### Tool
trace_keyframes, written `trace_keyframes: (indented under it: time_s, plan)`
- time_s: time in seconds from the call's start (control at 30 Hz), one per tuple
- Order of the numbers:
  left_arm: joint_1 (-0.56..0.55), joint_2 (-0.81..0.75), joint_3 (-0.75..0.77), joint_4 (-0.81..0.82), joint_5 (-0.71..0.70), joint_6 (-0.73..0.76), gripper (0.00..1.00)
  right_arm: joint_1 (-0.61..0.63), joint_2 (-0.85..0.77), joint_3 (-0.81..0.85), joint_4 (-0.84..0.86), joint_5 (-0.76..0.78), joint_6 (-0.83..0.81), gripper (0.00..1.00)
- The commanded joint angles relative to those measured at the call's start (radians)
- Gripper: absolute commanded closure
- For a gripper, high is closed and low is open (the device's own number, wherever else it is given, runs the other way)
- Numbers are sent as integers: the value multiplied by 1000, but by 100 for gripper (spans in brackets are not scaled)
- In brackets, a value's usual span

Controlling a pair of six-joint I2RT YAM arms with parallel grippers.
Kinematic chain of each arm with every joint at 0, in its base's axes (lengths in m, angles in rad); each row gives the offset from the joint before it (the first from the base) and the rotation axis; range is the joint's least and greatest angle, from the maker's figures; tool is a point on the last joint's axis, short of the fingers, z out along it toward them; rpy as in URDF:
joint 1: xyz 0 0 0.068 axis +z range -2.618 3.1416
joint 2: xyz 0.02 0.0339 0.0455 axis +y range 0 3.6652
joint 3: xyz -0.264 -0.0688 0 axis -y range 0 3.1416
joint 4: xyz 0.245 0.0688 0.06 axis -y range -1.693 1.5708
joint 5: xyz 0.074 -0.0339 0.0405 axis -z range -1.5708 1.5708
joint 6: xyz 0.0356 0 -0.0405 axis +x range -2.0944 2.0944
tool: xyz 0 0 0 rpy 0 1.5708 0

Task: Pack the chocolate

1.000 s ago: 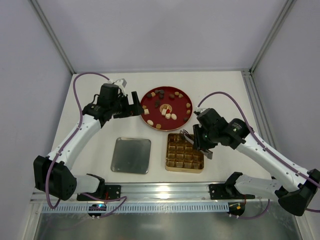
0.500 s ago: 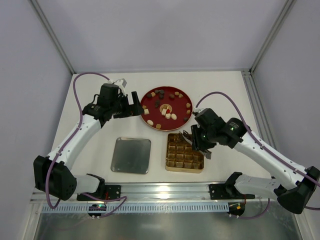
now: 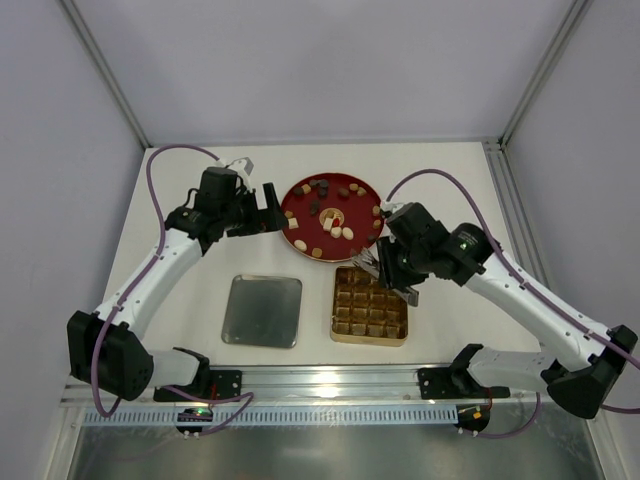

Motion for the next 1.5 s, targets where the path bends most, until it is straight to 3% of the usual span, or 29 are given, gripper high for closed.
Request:
trace_keyframes:
  time_s: [0.0, 0.3, 0.67, 1.47]
  plan:
    - [5, 1, 5, 33, 15, 3, 0, -8, 52, 114, 4, 27, -63, 60]
    - [6, -5, 6, 33, 10, 4, 0, -137, 269, 262, 88, -13, -212, 58]
    - [8, 2, 8, 33, 16, 4, 0, -192, 456, 308, 140, -19, -291, 57]
    - [14, 7, 5, 33, 15, 6, 0, -206, 563, 294, 195, -28, -298, 57]
